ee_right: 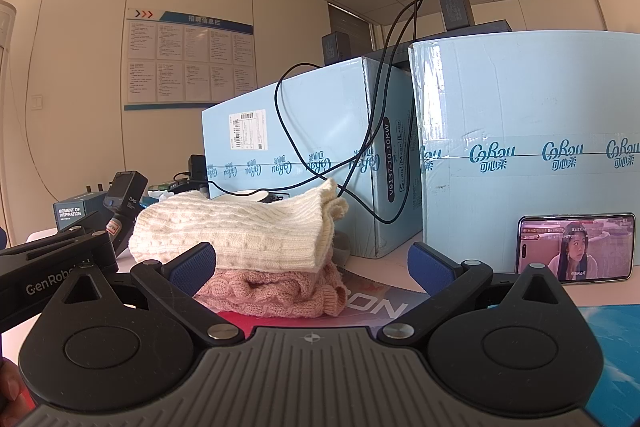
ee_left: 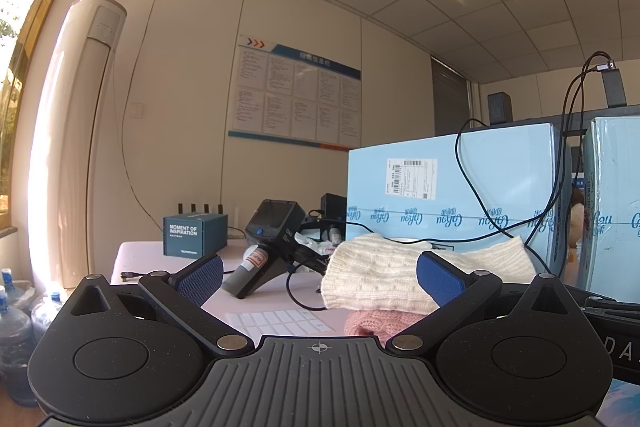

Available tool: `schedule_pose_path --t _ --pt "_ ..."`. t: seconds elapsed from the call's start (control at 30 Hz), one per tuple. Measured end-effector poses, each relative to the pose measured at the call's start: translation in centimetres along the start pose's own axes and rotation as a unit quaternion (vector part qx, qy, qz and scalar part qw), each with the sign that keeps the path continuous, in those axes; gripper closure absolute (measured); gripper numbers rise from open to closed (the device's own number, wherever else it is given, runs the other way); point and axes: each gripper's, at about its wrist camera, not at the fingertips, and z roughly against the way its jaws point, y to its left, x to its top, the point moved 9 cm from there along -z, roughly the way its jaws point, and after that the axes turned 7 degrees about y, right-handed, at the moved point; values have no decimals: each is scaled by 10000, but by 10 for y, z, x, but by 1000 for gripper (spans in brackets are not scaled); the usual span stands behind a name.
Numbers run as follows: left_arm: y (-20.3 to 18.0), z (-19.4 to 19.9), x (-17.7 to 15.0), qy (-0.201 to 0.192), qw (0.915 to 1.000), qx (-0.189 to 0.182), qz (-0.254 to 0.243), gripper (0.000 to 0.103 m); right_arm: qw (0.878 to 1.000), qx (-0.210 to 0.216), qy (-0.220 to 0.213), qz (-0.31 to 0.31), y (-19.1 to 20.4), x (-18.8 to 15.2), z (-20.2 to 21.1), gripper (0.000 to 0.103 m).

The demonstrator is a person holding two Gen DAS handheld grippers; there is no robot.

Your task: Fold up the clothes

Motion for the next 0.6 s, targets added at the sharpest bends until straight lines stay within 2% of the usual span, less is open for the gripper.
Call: schedule_pose_path --t 0.6 --pt "0 0 -2 -10 10000 3 8 0 10000 0 1 -1 0 0 0 0"
